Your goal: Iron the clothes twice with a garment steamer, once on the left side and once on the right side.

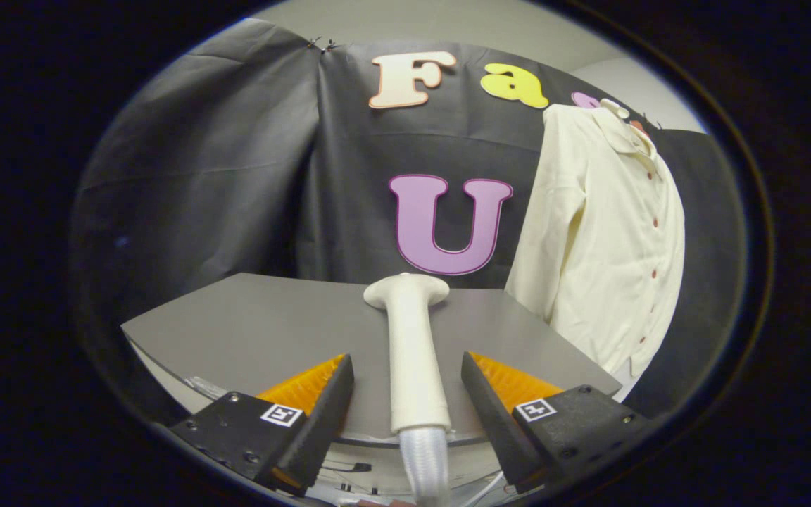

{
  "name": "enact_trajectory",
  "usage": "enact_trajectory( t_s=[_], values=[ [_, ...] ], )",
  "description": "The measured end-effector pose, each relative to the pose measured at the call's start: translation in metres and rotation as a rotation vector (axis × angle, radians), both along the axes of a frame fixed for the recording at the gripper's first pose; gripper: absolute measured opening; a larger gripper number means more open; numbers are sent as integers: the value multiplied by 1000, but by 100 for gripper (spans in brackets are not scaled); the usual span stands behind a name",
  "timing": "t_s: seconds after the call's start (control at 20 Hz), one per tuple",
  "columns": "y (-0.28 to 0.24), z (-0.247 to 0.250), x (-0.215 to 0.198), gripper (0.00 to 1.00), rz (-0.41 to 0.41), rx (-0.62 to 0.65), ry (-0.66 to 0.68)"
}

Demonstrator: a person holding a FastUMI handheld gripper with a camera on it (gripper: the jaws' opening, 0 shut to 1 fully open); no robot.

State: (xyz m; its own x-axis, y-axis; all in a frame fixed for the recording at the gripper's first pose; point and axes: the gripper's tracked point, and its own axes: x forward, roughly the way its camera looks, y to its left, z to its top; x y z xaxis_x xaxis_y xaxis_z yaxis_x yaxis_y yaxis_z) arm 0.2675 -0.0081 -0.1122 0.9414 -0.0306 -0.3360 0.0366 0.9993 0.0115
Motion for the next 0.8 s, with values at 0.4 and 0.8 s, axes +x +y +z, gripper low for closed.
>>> enact_trajectory(
  t_s=[0.4,0.8],
  values=[
    [5,-11,24,74,-13,68,4],
    [-7,-9,27,42,-43,207,-54]
  ],
)
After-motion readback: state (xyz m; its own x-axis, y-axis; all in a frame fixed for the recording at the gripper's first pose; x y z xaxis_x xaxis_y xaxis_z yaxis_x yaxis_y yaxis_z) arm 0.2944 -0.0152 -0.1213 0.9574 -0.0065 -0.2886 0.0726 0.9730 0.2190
